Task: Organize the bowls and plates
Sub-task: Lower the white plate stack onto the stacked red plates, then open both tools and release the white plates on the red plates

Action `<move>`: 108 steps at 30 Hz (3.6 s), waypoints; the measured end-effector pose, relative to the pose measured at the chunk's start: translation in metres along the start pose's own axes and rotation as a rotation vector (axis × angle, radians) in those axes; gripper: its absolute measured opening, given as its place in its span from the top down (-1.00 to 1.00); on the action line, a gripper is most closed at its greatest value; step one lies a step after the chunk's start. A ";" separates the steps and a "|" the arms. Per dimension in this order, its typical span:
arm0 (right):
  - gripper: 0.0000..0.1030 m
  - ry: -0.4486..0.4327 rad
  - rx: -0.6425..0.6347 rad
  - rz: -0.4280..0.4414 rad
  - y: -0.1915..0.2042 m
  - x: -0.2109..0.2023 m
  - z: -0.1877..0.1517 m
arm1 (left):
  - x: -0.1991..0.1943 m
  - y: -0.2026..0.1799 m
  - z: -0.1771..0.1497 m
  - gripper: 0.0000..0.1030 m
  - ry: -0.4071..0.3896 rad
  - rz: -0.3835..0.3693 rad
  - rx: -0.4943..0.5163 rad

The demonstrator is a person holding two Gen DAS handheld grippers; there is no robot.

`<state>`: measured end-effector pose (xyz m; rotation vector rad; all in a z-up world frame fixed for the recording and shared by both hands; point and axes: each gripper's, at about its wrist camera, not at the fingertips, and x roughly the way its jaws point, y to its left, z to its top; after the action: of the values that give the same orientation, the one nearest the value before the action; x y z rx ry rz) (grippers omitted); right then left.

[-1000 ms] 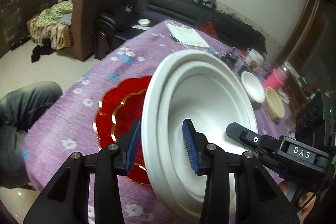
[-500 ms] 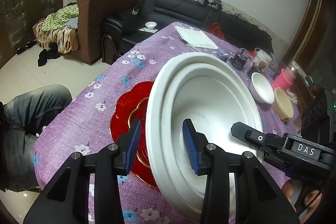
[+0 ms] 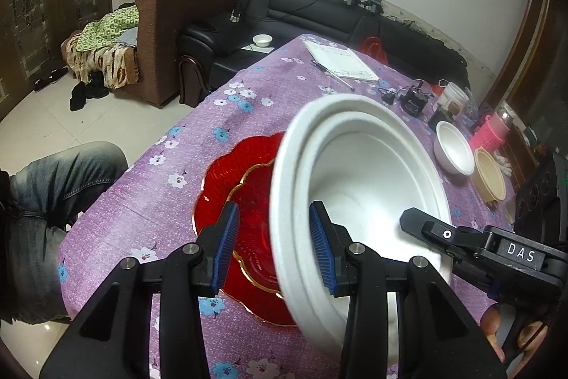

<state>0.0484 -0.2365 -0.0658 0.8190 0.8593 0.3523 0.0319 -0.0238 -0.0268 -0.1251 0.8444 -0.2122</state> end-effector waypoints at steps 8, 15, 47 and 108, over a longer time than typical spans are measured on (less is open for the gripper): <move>0.72 0.004 -0.009 -0.027 -0.001 0.006 -0.002 | 0.007 0.005 -0.001 0.24 0.015 0.012 -0.009; 0.71 0.005 -0.004 -0.034 0.000 0.008 -0.002 | 0.010 0.004 -0.002 0.24 0.018 0.018 0.001; 0.70 -0.002 0.023 -0.025 -0.014 0.020 0.005 | 0.009 0.009 0.005 -0.14 -0.054 0.047 0.057; 0.37 -0.022 0.025 -0.021 -0.033 0.035 0.009 | 0.020 0.029 0.017 -0.58 -0.004 0.159 0.172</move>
<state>0.0755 -0.2421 -0.1058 0.8352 0.8523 0.3142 0.0609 0.0000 -0.0358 0.1029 0.8243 -0.1341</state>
